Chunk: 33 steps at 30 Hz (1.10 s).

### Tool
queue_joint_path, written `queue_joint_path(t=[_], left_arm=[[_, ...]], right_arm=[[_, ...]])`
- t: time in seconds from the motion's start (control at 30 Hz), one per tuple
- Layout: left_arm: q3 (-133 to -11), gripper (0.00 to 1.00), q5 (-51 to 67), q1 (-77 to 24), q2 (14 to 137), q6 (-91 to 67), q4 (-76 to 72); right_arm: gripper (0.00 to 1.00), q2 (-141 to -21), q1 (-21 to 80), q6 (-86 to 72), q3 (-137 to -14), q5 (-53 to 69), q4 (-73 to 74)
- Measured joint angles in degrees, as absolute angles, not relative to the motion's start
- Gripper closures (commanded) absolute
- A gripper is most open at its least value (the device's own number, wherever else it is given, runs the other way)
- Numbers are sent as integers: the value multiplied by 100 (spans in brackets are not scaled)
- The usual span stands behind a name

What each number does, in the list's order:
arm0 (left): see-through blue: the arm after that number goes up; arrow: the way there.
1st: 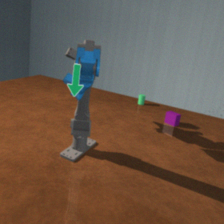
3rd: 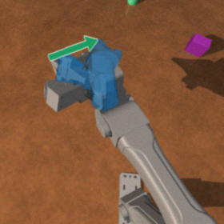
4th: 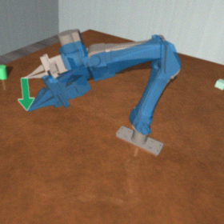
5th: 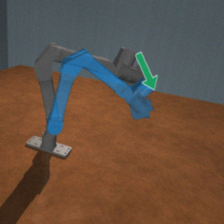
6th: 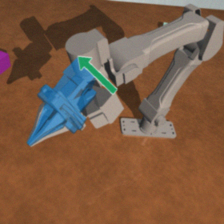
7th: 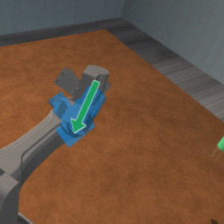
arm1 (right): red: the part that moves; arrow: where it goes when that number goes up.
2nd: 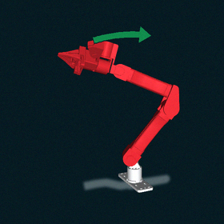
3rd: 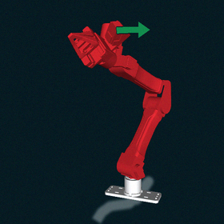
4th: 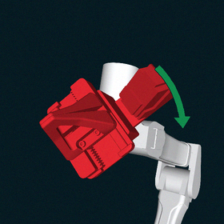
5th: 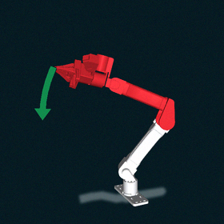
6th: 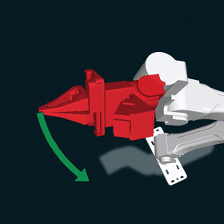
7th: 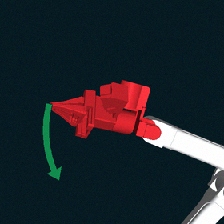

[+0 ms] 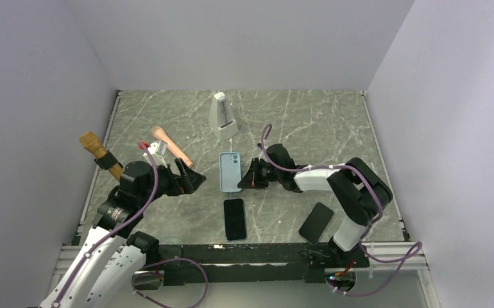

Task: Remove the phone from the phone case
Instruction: Place the phone case at the center of the board, then pick up the phone at the center of the board.

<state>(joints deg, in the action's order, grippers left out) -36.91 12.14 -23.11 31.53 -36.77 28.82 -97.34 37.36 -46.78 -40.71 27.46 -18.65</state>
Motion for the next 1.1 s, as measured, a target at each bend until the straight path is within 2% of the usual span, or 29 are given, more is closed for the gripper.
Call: queue_joint_path(t=[0.13, 0.17, 0.27, 0.33, 0.43, 0.57, 0.6, 0.9, 1.1], left_arm=[[-3688, 1, 1214, -2311, 3109, -3664, 2895], [-3688, 1, 1219, -2311, 3103, -3664, 2895], [-3688, 1, 1223, -2311, 3096, -3660, 2895], [-3688, 1, 1223, -2311, 3107, -3660, 2895], [-3688, 1, 1240, -2311, 3122, -3662, 2893], [-3688, 1, 1264, -2311, 3175, -3640, 2888], [-3688, 1, 1264, -2311, 3190, -3625, 2888], [-3686, 1, 1389, -2311, 3417, -3557, 2641], [-3682, 1, 1533, -2311, 3712, -3555, 2405]], right_arm=[[98, -10053, 3693, -4644, -4230, 2615, -1804], [92, -10099, 3688, -4641, -4250, 2569, -1796], [63, -10141, 3682, -4644, -4261, 2473, -1730], [49, -10141, 3682, -4685, -4263, 2447, -1719], [32, -10103, 3682, -4720, -4316, 2504, -1719], [4, -9725, 3664, -4606, -4320, 2257, -1326], [1, -9500, 3642, -4541, -4287, 2073, -1090], [0, -7575, 3065, -5022, -4021, -23, 1227], [0, -7279, 2324, -6215, -4005, -1337, 3210]])
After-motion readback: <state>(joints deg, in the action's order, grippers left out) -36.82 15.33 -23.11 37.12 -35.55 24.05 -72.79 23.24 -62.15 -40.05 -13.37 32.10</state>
